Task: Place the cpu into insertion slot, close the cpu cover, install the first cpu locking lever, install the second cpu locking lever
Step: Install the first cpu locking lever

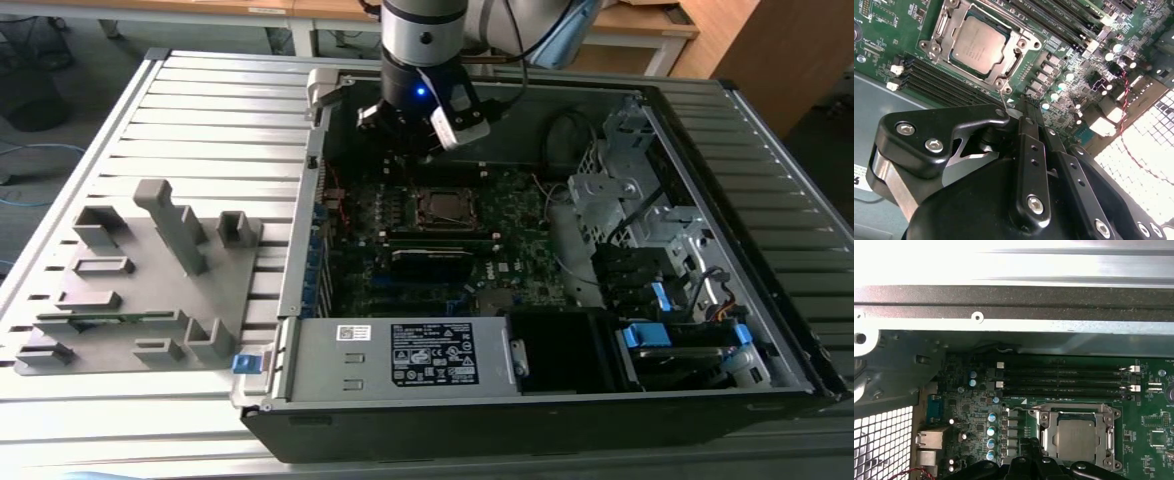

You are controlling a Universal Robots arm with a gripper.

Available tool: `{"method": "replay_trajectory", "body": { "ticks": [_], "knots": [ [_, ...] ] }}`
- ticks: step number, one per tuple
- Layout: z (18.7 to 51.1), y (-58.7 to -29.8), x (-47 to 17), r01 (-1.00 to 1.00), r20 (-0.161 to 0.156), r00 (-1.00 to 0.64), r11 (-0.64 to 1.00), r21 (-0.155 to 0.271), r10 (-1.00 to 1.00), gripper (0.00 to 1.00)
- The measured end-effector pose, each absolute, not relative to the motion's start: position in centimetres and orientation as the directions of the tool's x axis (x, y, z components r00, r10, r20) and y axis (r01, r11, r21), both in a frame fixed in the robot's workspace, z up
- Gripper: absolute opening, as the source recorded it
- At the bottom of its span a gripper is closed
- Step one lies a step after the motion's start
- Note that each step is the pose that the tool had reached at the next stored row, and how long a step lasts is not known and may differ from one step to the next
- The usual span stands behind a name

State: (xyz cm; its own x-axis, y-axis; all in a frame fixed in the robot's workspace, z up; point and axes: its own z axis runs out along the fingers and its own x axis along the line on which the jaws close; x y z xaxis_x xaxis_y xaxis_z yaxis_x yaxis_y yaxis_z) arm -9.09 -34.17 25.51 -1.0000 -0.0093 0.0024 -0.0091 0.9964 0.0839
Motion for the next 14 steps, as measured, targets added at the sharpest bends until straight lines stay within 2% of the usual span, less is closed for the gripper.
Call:
{"method": "replay_trajectory", "body": {
  "ticks": [14],
  "knots": [
    [25.49,-34.17,-9.95,-0.009,0.002,-1.000,0.997,0.082,-0.009,0.10]
  ]
}}
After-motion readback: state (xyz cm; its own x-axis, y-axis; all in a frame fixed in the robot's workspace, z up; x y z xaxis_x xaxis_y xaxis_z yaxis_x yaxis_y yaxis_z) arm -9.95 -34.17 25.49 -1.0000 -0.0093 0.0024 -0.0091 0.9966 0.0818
